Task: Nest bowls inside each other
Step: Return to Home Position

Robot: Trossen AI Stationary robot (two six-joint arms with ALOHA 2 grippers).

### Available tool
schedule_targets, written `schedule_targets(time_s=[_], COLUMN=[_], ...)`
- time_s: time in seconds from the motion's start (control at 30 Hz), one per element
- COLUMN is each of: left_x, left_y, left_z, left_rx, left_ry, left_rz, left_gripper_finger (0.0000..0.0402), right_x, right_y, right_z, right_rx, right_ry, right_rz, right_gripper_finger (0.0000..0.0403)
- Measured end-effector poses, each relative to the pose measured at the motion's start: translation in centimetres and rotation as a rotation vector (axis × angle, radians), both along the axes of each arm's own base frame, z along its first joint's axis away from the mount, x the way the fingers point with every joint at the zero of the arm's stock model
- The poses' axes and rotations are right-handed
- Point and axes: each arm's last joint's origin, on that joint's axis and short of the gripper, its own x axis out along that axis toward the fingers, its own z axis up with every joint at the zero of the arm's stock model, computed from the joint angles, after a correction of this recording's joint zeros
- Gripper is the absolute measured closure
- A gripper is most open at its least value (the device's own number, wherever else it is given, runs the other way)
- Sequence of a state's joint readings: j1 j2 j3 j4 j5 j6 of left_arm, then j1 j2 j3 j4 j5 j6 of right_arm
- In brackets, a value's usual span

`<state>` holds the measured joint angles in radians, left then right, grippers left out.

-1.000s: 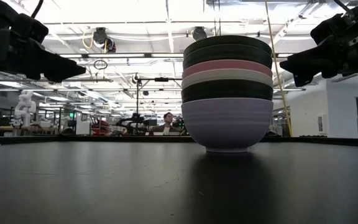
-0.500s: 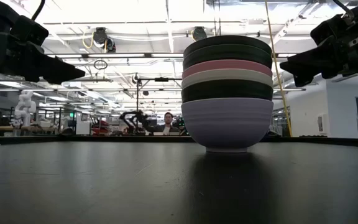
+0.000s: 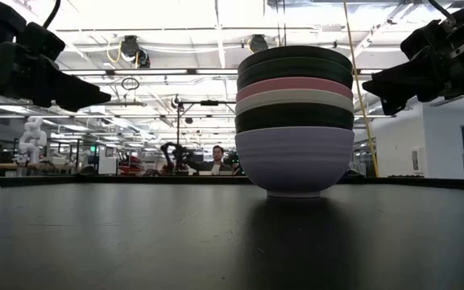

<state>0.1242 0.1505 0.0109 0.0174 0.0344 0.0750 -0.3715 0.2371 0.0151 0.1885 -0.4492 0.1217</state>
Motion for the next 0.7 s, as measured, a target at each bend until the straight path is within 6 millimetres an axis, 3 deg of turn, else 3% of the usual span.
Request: schedule_targets(time_s=[0.7], left_x=[0.00], left_y=[0.00], left_z=[0.01], left_rx=[-0.001], left_ry=[-0.001], left_rz=[0.000], left_gripper_finger=[0.0163], right_x=[-0.01], right_y=[0.00], right_z=[-0.13], right_rx=[0.054], right_ry=[0.017], right_rz=[-0.004], right_gripper_finger=[0.0287])
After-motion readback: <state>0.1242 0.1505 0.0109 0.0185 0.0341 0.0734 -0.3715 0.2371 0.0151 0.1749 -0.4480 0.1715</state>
